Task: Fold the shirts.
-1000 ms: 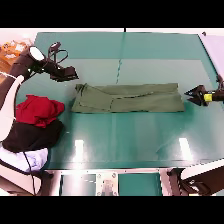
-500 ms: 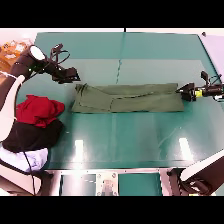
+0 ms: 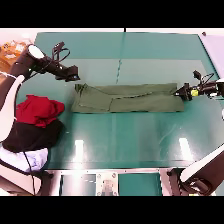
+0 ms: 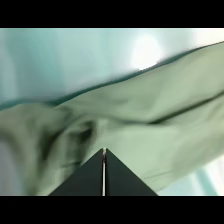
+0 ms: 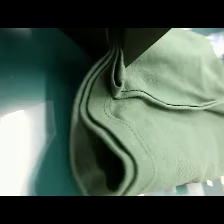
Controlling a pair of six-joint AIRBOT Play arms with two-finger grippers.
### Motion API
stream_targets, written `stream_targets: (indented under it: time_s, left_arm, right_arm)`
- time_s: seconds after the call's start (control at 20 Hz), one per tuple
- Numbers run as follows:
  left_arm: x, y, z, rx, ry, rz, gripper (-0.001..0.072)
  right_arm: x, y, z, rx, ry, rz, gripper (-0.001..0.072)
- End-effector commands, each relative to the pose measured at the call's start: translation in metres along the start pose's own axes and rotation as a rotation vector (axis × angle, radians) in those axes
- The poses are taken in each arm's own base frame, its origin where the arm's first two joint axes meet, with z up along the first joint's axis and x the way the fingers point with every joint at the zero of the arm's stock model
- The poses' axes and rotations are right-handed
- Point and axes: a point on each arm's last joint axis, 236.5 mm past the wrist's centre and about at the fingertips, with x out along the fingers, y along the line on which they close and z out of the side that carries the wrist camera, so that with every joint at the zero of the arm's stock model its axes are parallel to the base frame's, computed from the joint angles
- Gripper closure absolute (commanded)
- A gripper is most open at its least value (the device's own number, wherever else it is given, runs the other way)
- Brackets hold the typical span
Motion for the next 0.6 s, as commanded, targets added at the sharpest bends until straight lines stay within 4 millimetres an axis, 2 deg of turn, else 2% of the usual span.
stream_targets:
  time_s: [0.0, 0.1, 0.15, 0.3, 0.4, 0.55]
  left_arm:
    - [0.015, -0.049, 0.012, 0.041, -0.062, -0.104, 0.0684]
    - [0.046, -0.093, 0.007, 0.106, -0.084, -0.129, 0.0683]
    - [0.069, -0.119, -0.002, 0.134, -0.081, -0.15, 0.0683]
    - [0.147, -0.186, -0.049, 0.199, -0.049, -0.228, 0.0683]
    - [0.189, -0.224, -0.08, 0.183, -0.021, -0.287, 0.0683]
    - [0.224, -0.266, -0.109, 0.18, 0.027, -0.368, 0.0683]
  right_arm:
    - [-0.037, 0.048, 0.005, -0.077, -0.036, 0.01, 0.0694]
    - [-0.065, 0.091, -0.004, -0.128, -0.043, -0.003, 0.0693]
    - [-0.078, 0.116, -0.011, -0.157, -0.048, -0.011, 0.0693]
    - [-0.106, 0.184, -0.029, -0.227, -0.095, -0.043, 0.0693]
    - [-0.118, 0.225, -0.042, -0.275, -0.13, -0.057, 0.0693]
    - [-0.121, 0.274, -0.063, -0.346, -0.145, -0.056, 0.0693]
